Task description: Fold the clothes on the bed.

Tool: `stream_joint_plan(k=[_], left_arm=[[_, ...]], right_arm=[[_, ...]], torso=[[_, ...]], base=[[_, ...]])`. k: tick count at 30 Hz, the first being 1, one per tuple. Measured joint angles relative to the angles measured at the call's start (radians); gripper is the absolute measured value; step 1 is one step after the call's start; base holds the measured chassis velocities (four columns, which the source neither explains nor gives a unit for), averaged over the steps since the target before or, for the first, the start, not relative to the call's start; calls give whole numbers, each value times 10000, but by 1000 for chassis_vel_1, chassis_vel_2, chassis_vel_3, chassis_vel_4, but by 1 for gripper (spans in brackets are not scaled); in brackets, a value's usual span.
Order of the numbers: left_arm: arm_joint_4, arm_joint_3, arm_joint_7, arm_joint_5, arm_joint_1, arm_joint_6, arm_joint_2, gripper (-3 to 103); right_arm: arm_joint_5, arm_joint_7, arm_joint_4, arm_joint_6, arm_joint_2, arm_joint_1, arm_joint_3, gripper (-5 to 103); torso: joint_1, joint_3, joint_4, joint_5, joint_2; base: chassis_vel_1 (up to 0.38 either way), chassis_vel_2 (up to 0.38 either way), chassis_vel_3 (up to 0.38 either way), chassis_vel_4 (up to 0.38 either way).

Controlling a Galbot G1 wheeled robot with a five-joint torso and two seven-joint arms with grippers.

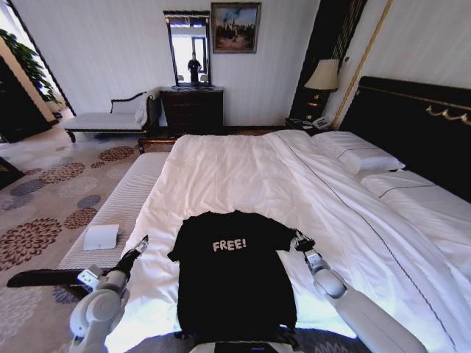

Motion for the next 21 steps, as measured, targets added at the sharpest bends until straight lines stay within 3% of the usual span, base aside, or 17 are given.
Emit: stream_joint_plan(k=[3,4,6,8,9,11,14,21], left_arm=[[21,-81,28,-81,31,-27,52,100],[21,-99,30,-108,32,-28,70,100],[21,-106,31,-120,32,-28,77,100],[21,-138,32,-167,32,-29,111,100],[17,-139,32,-171,33,-29,116,100],[12,-139,32,-174,37,-29,118,100],[-17,-174,33,-189,75,-29,132,100],[-12,-257,38,-255,105,-30,193,100]], right_arm=[[2178,246,1146,-811,-207,-701,19,44],[3000,530,1481,-1138,-248,-817,-59,44],[3323,645,1600,-1260,-257,-846,-95,50],[5446,1263,2118,-1902,-256,-885,-263,61],[5834,1372,2165,-1987,-241,-853,-287,66],[6130,1451,2177,-2048,-225,-807,-305,66],[6860,1622,2079,-2113,-173,-596,-345,84],[7133,1803,1714,-1933,-46,-428,-330,100]], torso=[[0,0,-2,0,0],[0,-1,-3,-1,0],[0,-1,-2,-1,0],[0,-1,0,0,0],[0,-1,0,0,0],[0,0,0,0,0],[0,0,0,1,0],[0,0,0,2,0]], base=[[0,0,0,0],[0,0,0,0],[0,0,0,0],[0,0,0,0],[0,0,0,0],[0,0,0,0],[0,0,0,0],[0,0,0,0]])
